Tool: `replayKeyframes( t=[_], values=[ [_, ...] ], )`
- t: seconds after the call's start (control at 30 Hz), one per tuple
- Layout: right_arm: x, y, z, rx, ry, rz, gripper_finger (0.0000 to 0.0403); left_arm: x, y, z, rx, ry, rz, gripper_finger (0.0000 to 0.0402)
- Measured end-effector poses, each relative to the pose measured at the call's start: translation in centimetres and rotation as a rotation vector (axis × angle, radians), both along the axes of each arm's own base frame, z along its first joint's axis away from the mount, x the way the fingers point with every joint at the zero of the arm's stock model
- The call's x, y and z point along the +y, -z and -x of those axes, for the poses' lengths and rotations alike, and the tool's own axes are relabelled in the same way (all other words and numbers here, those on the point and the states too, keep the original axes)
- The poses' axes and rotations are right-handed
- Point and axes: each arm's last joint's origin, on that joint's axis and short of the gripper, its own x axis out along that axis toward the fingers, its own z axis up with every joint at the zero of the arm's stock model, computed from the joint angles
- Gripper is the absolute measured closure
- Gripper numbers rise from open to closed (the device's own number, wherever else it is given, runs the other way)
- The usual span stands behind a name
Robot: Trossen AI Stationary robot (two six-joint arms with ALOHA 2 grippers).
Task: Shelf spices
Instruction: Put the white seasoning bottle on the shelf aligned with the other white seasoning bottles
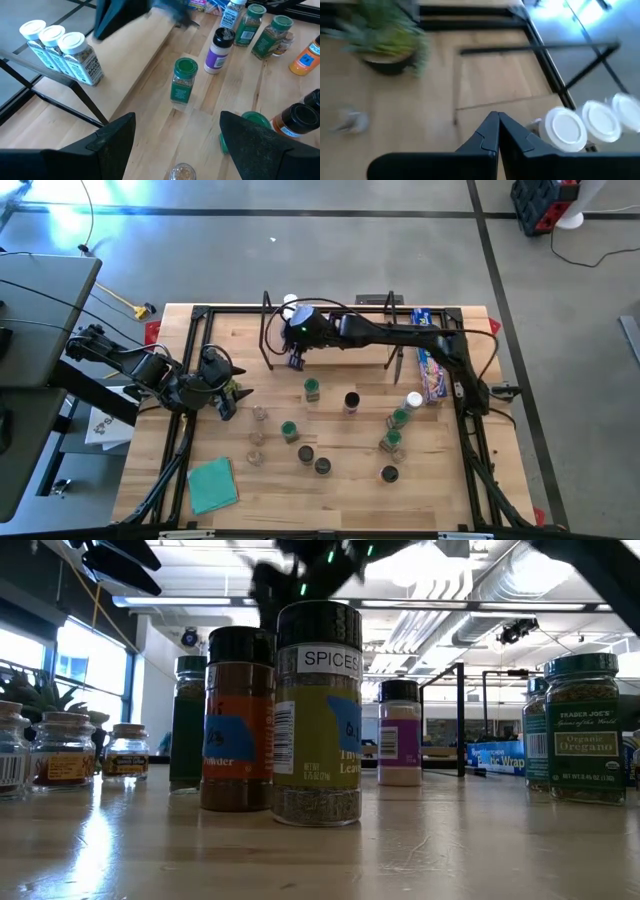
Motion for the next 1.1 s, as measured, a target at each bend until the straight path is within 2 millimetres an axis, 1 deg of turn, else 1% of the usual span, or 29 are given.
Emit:
replayKeyframes(
  t=[0.1,0.23,0.33,0.43,0.53,0.67,0.77,0.8,0.87,0.93,1.0,1.1],
  values=[
    [2.7,-2.9,1.7,0.023,-0.073,0.026,0.0402,0.0,0.0,0.0,0.005,0.012,0.011,0.0117],
    [6.8,-6.8,5.0,0.064,-0.163,0.035,0.0402,-0.1,0.1,0.0,0.013,0.021,0.016,0.0117],
    [10.2,-8.7,7.7,0.114,-0.187,0.036,0.0403,-0.4,0.2,-0.1,0.021,0.034,0.011,0.0117],
    [13.8,-9.9,10.2,0.160,-0.166,0.054,0.0403,-0.8,0.4,-0.3,0.031,0.045,-0.005,0.0117],
    [16.6,-10.6,12.9,0.206,-0.095,0.064,0.0403,-1.3,0.7,-0.7,0.037,0.046,-0.025,0.0117],
    [18.5,-10.5,15.9,0.290,0.056,0.074,0.0403,-1.7,0.9,-1.6,0.008,0.001,-0.035,0.0117],
    [19.7,-10.1,17.4,0.326,0.145,0.111,0.0403,-1.3,0.3,-3.0,-0.039,0.043,-0.055,0.0117],
    [20.0,-10.1,17.7,0.324,0.167,0.127,0.0403,-0.9,-0.3,-3.5,-0.063,0.081,-0.056,0.0118],
    [20.6,-10.1,18.0,0.302,0.190,0.150,0.0403,0.5,-2.5,-4.7,-0.152,0.161,-0.039,0.0125],
    [21.1,-10.2,18.3,0.286,0.192,0.180,0.0403,2.7,-4.9,-5.6,-0.216,0.181,-0.062,0.0144],
    [21.4,-10.2,18.6,0.280,0.196,0.218,0.0403,5.7,-7.0,-6.4,-0.210,0.140,-0.121,0.0177],
    [21.5,-10.1,19.2,0.291,0.221,0.239,0.0403,10.7,-9.7,-8.0,-0.182,0.119,-0.167,0.0248]
  ],
)
